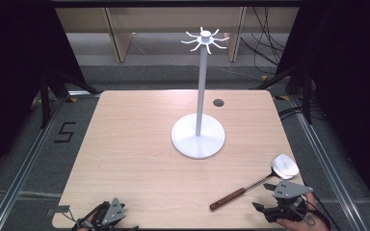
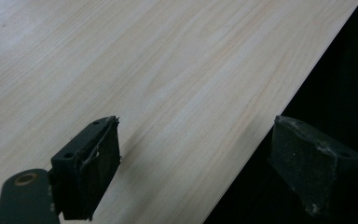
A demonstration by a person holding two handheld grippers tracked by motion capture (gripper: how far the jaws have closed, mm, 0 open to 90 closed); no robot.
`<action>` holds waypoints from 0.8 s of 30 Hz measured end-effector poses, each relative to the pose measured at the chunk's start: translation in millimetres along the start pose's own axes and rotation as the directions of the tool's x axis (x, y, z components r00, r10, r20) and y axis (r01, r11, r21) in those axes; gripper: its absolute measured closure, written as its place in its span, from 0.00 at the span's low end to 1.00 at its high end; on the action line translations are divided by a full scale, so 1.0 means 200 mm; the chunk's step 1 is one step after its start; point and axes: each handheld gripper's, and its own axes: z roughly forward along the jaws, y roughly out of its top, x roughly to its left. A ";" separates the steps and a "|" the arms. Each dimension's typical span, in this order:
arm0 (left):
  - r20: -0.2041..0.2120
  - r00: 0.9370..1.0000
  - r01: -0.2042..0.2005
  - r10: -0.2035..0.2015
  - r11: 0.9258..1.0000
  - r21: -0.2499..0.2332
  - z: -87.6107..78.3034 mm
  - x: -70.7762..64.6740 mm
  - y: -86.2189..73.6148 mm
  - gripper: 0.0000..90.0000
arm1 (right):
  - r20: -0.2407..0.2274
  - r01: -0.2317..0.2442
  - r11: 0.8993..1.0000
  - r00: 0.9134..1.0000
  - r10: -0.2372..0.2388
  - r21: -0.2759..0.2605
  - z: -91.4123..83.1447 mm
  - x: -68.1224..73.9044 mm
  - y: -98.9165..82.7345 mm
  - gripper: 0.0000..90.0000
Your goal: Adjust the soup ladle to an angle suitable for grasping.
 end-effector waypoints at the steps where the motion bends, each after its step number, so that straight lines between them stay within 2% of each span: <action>1: 0.002 1.000 0.001 -0.001 1.000 0.000 0.00 0.00 0.00 0.17 | -0.003 -0.013 1.000 1.000 0.013 0.003 0.00 0.00 0.00 0.28; 6: 0.003 1.000 0.003 -0.003 1.000 0.003 0.00 0.00 0.00 0.17 | 0.006 -0.001 1.000 1.000 0.001 0.014 0.00 0.00 0.01 0.28; 8: 0.003 1.000 0.002 -0.002 1.000 0.003 0.00 0.00 0.00 0.17 | 0.005 0.019 1.000 1.000 -0.019 0.009 0.00 0.00 0.01 0.28; 11: 0.003 1.000 0.002 -0.002 1.000 0.001 0.00 0.00 0.00 0.17 | 0.010 0.016 1.000 1.000 -0.016 0.018 0.00 0.00 0.02 0.27; 13: 0.002 1.000 0.002 -0.002 1.000 -0.002 0.00 0.00 0.00 0.17 | 0.006 0.052 0.999 0.999 -0.052 0.014 0.01 0.00 0.04 0.27; 15: 0.002 1.000 0.004 -0.004 1.000 0.000 0.00 0.00 0.00 0.17 | 0.006 0.041 0.999 0.999 -0.041 0.019 0.01 0.00 0.05 0.27; 16: 0.003 1.000 0.003 -0.003 1.000 0.002 0.00 0.00 0.00 0.17 | 0.012 0.059 0.998 0.998 -0.059 0.014 0.01 0.00 0.05 0.27; 24: 0.004 1.000 0.010 -0.010 1.000 -0.003 0.00 0.00 0.00 0.17 | -0.015 0.098 0.995 0.995 -0.097 0.020 0.04 0.01 0.11 0.24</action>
